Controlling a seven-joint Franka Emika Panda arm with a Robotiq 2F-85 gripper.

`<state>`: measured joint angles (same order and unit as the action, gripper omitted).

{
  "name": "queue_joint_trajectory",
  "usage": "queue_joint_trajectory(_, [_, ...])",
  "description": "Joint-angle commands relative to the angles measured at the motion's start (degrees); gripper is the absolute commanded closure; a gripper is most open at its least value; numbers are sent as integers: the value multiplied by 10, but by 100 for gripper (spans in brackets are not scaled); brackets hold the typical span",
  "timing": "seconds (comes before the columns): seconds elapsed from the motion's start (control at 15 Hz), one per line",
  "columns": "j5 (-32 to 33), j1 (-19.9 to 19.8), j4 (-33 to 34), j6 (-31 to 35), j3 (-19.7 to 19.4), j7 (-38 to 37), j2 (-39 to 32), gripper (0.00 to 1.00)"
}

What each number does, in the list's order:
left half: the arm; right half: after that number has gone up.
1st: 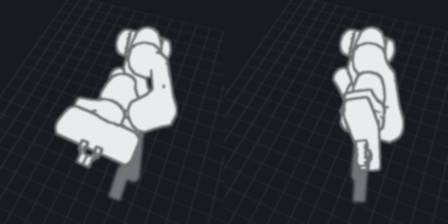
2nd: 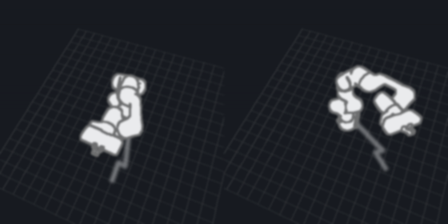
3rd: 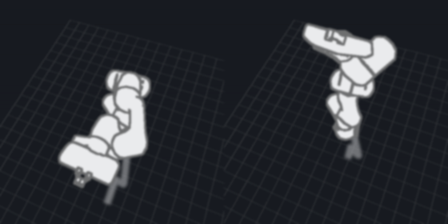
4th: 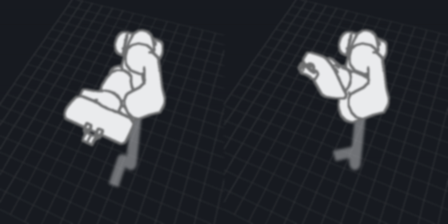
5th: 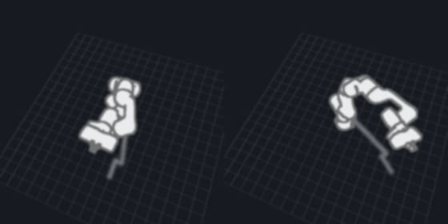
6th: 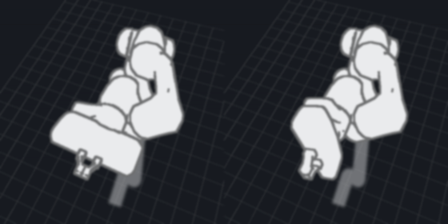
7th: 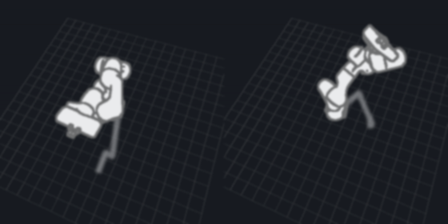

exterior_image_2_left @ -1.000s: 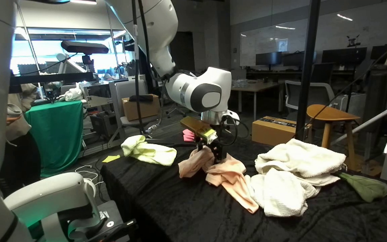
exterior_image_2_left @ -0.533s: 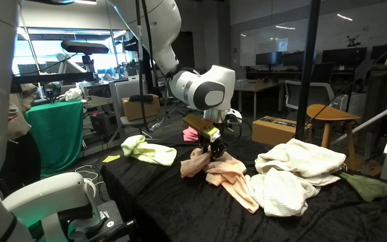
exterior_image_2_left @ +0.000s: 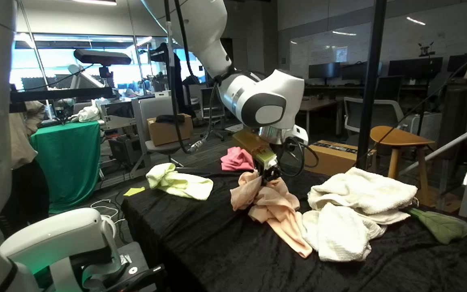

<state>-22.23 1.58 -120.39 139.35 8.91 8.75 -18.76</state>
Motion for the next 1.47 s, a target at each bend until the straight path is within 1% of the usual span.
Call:
queue_joint_trajectory(0.0, [-49, -26, -25, 39, 2, 20, 50, 91])
queue_joint_trajectory(0.33, [-142, -55, -68, 123, -6, 44, 130, 91])
queue_joint_trajectory(0.47, [-173, -55, -87, 156, -17, 55, 161, 91])
queue_joint_trajectory(0.6, [-191, -50, -107, 187, -34, 53, 192, 91])
queue_joint_trajectory(0.67, [-190, -61, -119, 207, -29, 45, 205, 91])
queue_joint_trajectory(0.8, [-192, -62, -140, 253, -37, 28, 229, 91])
queue_joint_trajectory(1.0, [-179, -69, -163, 326, -43, -29, 244, 91])
queue_joint_trajectory(1.13, [-146, -79, -172, 387, -42, -83, 230, 91])
queue_joint_trajectory(1.2, [-111, -62, -176, 423, -65, -121, 212, 91])
queue_joint_trajectory(1.27, [-77, -96, -179, 454, -41, -158, 191, 91])
queue_joint_trajectory(1.4, [-6, -113, -183, 517, -53, -225, 140, 92])
